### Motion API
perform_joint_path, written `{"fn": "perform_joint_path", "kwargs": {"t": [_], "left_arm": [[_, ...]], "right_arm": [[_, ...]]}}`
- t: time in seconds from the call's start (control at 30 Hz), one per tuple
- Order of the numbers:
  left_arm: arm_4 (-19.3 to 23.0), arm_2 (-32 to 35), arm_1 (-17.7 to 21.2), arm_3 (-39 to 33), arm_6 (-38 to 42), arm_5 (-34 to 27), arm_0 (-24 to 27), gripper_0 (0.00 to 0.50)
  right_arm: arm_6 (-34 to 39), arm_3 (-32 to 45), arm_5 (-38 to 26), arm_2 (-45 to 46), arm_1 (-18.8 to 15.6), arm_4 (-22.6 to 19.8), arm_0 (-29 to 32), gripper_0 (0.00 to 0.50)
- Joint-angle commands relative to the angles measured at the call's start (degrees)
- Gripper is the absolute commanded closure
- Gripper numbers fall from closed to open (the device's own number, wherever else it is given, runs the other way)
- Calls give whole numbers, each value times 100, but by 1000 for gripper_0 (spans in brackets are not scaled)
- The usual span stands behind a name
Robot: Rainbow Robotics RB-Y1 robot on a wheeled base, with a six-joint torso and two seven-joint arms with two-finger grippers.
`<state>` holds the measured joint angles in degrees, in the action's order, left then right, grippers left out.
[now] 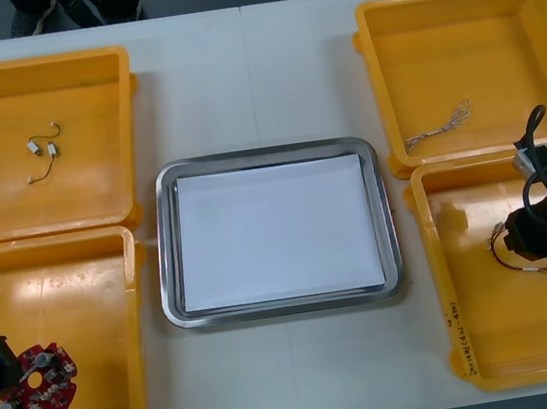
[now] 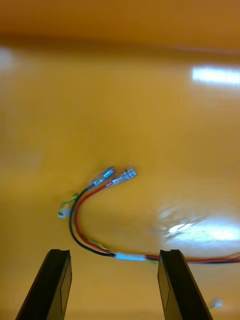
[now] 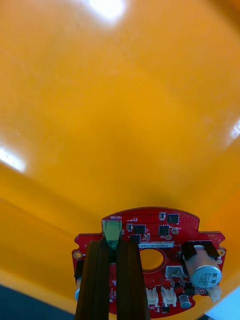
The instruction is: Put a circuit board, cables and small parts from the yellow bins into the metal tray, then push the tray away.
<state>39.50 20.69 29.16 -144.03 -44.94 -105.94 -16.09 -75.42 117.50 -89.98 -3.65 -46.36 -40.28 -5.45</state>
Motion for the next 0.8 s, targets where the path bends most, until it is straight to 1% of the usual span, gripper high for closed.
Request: {"fn": "perform_joint_path", "kwargs": {"t": [0.03,0.07,0.1,0.17,0.23,0.27,0.37,0.5,0.57,0.6,0.63,0.7,0.77,0.8], "left_arm": [[268,252,538,-398,-244,-393,423,500],[426,313,653,-424,-217,-406,581,500],[470,339,679,-424,-217,-406,642,500],[673,436,767,-424,-182,-406,880,500],[769,480,802,-424,-164,-406,994,500],[892,533,864,-407,-147,-406,1152,500],[1086,533,978,-284,-77,-406,1398,500],[1200,471,1066,-73,-24,-406,1671,500],[1217,357,1180,41,3,-406,1829,500],[1217,181,1356,156,55,-406,1987,500],[1226,128,1400,191,73,-406,2040,500],[1253,-109,1628,340,143,-406,2233,500],[1270,-197,1725,402,178,-406,2321,500],[1349,-337,1830,507,222,-406,2462,500]], "right_arm": [[-790,221,147,146,-427,-15,140,0],[-1177,247,288,146,-488,3,228,0],[-1283,256,332,146,-497,3,263,0],[-1713,274,499,146,-523,29,360,0],[-1907,265,560,146,-532,29,395,0],[-2223,274,613,146,-532,29,457,0],[-2671,274,701,146,-559,-15,588,0],[-3058,274,964,146,-646,-76,808,0],[-3207,265,1114,137,-699,-103,931,0],[-3286,274,1193,146,-717,-138,1019,0],[-3304,274,1211,146,-717,-147,1037,0],[-3348,265,1211,128,-699,-173,1072,0],[-3383,274,1202,119,-673,-164,1081,0],[-3445,265,1211,119,-594,-155,1098,0]]}}
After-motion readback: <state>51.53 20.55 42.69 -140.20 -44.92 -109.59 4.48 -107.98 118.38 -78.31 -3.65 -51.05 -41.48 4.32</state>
